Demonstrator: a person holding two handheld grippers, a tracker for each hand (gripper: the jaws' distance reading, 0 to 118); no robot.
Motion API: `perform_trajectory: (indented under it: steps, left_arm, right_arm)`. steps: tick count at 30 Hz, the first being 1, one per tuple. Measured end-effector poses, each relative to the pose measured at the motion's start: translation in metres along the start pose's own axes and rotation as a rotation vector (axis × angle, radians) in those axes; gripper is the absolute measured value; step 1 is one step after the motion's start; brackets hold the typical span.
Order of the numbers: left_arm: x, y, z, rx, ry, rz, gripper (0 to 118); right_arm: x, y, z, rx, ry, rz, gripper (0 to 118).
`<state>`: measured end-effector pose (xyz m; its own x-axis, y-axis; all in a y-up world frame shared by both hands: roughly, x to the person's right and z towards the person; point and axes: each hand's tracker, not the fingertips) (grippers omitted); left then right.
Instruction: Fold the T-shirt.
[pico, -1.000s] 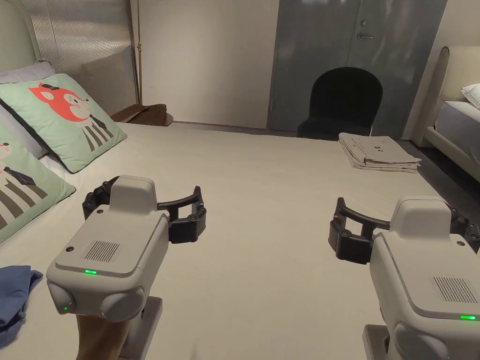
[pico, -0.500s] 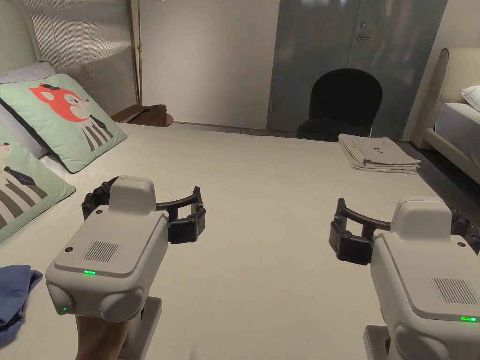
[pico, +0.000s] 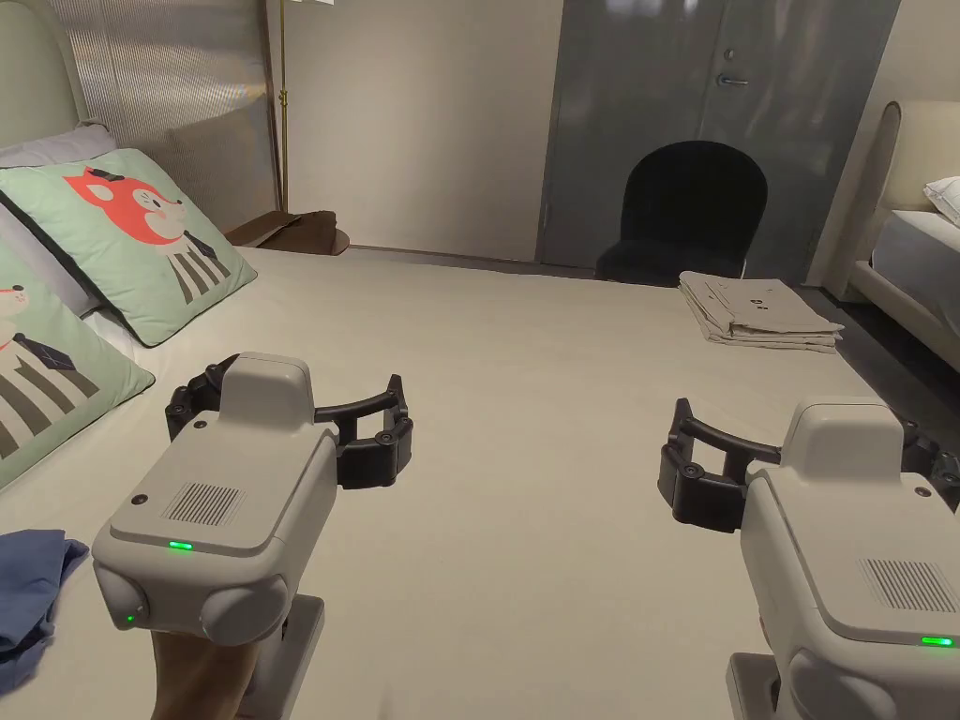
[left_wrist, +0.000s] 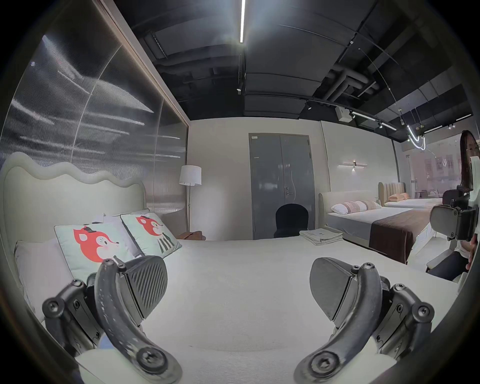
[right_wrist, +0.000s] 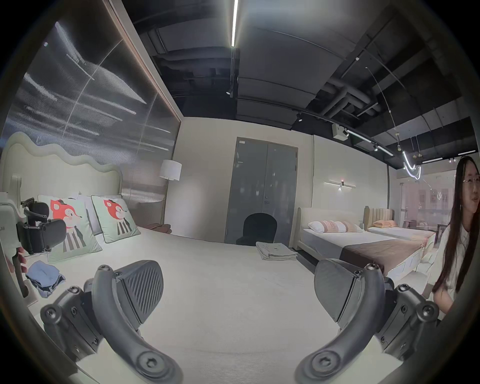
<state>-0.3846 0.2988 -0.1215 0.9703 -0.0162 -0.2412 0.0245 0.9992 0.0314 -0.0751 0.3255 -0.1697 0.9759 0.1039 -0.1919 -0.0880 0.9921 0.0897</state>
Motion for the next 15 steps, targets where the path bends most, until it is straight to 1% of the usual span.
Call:
perform_trajectory:
  steps: [7,15]
  left_arm:
    - [-0.0002,0.0008,0.0004,0.001,-0.001,0.004,110]
    - [0.0005,0.0001,-0.0006,-0.004,-0.008,0.001,110]
  right_arm:
    - [-0.0004,0.0,-0.0004,0.001,-0.002,0.0,114]
    - [0.0021,-0.0006,0.0,0.001,0.009,-0.022,114]
